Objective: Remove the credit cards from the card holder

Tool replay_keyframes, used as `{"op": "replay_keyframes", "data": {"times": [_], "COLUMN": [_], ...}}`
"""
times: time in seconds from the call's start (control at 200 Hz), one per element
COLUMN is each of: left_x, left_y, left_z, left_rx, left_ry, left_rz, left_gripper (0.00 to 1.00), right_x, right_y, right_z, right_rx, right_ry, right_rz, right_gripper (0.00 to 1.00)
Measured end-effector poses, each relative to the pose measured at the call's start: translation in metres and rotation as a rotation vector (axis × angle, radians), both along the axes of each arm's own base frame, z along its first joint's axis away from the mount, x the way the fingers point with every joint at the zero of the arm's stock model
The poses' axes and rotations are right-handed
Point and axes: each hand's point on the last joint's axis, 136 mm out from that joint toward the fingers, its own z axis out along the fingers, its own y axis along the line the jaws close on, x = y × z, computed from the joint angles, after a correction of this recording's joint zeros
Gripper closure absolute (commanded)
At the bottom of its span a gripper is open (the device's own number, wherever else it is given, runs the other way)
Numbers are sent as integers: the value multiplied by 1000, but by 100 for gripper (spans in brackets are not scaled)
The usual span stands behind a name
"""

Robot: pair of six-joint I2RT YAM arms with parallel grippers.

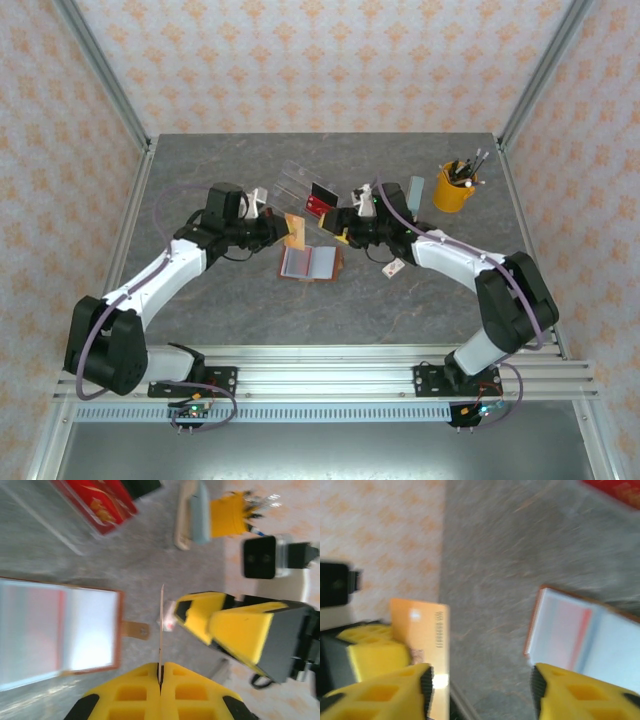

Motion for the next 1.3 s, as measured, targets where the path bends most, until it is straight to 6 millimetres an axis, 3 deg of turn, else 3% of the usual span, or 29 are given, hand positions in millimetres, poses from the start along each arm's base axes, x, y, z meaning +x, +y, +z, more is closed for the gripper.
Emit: {"op": "replay_keyframes", "data": {"times": [0.135, 0.305, 0.505, 0.701, 0.926, 1.156, 1.301], "left_x": [0, -6, 37, 93, 145, 161, 164], "left_y": [28, 58, 62, 51, 30, 23, 22], "left_z": [-10, -33, -40, -52, -61, -67, -60], "left_rx": [239, 465, 582, 611, 608, 617, 621], "left_ry": [20, 91, 121, 138, 128, 133, 124], "left_rz": [108, 208, 326, 405, 406, 397, 394], "left_gripper": [100, 100, 100, 100, 100, 100, 100], "right_x": [20, 19, 17, 8, 1, -4, -6], "right_y": [-39, -78, -106, -119, -122, -119, -117], "right_z": [-20, -22, -14, -11, 3, 0, 0], "right_rx": [-233, -449, -584, -636, -623, -608, -596], "right_ry": [-15, -84, -144, -140, -161, -145, -140], "right_rz": [-136, -209, -264, -272, -278, -254, -246], "right_gripper": [19, 7, 3, 3, 3, 3, 3]}}
